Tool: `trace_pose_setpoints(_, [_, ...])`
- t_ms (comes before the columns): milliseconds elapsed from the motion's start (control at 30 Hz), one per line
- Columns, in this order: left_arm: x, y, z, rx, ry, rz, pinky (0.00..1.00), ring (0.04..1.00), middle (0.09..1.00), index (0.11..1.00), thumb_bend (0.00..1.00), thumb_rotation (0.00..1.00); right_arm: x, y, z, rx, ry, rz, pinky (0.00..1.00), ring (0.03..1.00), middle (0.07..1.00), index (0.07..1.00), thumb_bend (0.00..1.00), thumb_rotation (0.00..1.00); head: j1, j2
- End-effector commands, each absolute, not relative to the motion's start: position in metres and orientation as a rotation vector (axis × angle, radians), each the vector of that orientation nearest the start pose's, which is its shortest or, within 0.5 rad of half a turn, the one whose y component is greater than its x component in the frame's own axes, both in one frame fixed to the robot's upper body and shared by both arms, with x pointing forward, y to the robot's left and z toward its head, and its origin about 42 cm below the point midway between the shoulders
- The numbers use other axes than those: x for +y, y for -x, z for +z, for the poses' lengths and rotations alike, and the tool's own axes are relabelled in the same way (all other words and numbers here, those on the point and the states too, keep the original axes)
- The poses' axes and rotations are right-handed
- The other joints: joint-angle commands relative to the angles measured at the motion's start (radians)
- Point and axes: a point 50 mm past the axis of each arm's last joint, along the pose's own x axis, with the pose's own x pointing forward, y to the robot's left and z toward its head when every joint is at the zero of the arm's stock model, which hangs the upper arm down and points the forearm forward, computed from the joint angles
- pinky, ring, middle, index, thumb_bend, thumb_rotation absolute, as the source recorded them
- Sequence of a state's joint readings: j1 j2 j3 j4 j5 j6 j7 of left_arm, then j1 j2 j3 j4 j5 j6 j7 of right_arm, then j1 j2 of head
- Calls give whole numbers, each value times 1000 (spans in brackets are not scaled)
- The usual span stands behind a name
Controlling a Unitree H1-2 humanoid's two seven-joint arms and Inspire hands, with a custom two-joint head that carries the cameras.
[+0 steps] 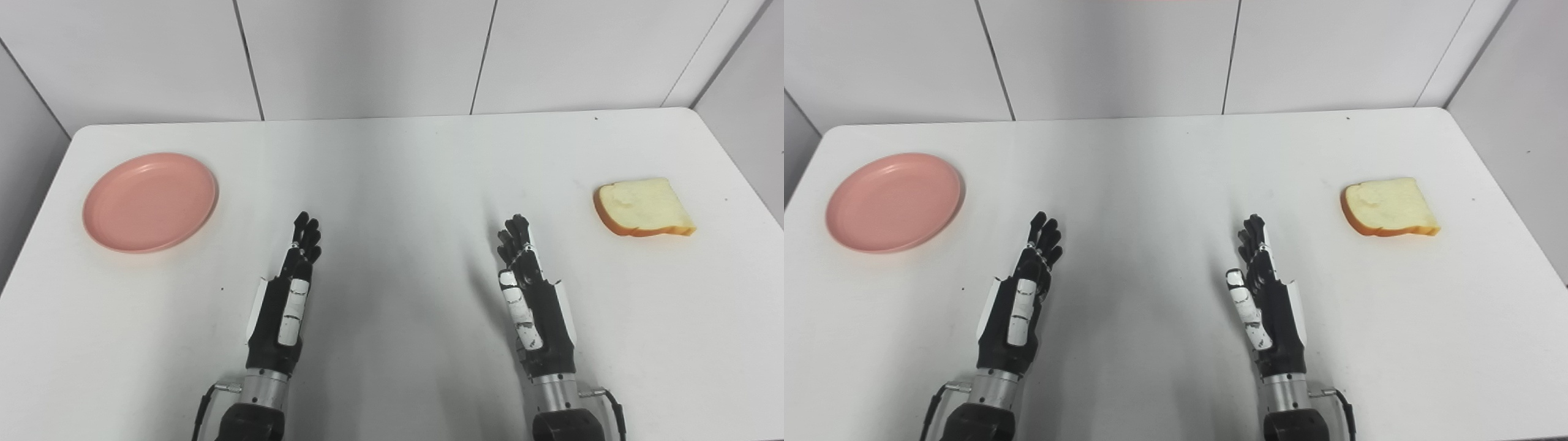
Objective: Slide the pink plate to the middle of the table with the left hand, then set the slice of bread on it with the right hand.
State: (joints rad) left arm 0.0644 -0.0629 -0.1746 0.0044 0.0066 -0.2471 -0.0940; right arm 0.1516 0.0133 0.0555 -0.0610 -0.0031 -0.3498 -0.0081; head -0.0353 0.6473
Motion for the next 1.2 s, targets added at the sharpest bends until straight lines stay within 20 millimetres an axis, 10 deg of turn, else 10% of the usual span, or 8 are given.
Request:
trace_pose_setpoints(0, [139,-245,88,-141,107,-236,1000,1000,1000,1000,676,1000,-201,-228,86,-218,-25,-2,988,970,987,1000,647,839,1,-1])
trace_pose_setpoints(900, [136,-266,124,-152,135,-90,1000,1000,1000,1000,603,1000,-196,-244,119,-172,-131,14,1000,990,1000,1000,622,843,3,-27])
trace_pose_setpoints(1167, [128,-277,129,-147,96,-93,1000,1000,1000,1000,607,1000,-207,-257,116,-159,-126,24,1000,998,1000,1000,653,842,111,-67])
